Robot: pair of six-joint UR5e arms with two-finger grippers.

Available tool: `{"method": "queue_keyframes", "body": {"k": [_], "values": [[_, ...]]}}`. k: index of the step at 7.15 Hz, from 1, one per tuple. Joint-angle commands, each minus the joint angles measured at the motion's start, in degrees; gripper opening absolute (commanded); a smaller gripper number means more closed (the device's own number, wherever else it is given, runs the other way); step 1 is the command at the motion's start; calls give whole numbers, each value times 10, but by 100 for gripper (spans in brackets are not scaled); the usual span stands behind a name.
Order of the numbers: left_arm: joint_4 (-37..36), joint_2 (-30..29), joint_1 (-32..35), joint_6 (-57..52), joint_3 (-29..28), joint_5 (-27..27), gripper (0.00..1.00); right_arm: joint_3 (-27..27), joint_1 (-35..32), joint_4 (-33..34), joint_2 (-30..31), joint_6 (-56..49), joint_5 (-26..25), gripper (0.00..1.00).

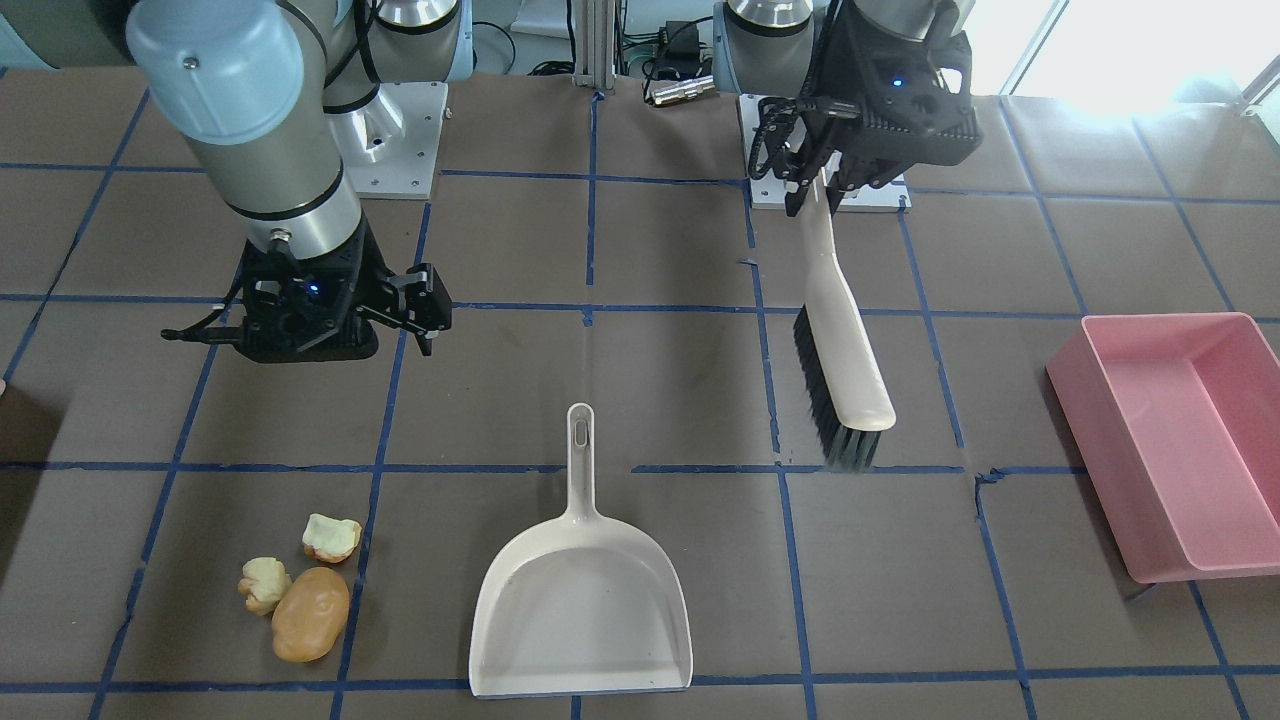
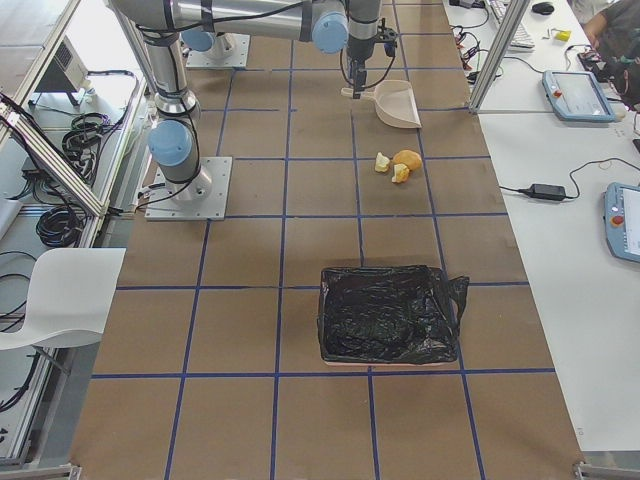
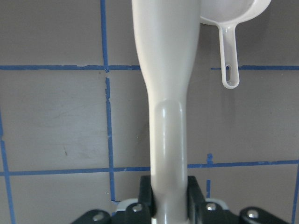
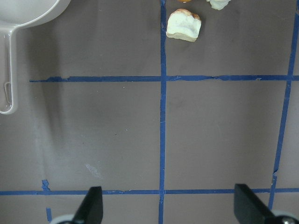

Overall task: Sweep and dump trash in nearest bin
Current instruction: 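Reach the right gripper down and grasp the white dustpan handle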

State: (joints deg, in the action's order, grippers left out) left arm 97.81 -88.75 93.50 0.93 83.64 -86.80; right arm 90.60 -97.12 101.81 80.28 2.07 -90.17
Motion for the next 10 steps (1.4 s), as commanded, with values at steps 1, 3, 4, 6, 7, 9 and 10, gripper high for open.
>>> {"method": "queue_keyframes", "body": {"k": [1, 3, 4, 6, 7, 9, 10], "values": [[19, 0, -9, -31, -2, -12, 0, 2, -52, 43, -27, 50, 0, 100], [92, -1, -9, -31, -14, -8, 0, 1, -110, 131, -97, 133, -7, 100], [127, 1, -14, -31, -16, -7, 0, 1, -119, 194, -135, 144, -10, 100], [127, 2, -13, -30, -16, -6, 0, 2, -126, 225, -172, 173, -8, 100], [127, 2, -12, -30, -15, -5, 0, 2, -133, 227, -174, 174, -8, 100], [128, 5, -12, -30, -13, -7, 0, 10, -153, 229, -177, 186, -9, 100], [128, 5, -12, -30, -13, -7, 0, 25, -155, 231, -176, 187, -9, 99]]}}
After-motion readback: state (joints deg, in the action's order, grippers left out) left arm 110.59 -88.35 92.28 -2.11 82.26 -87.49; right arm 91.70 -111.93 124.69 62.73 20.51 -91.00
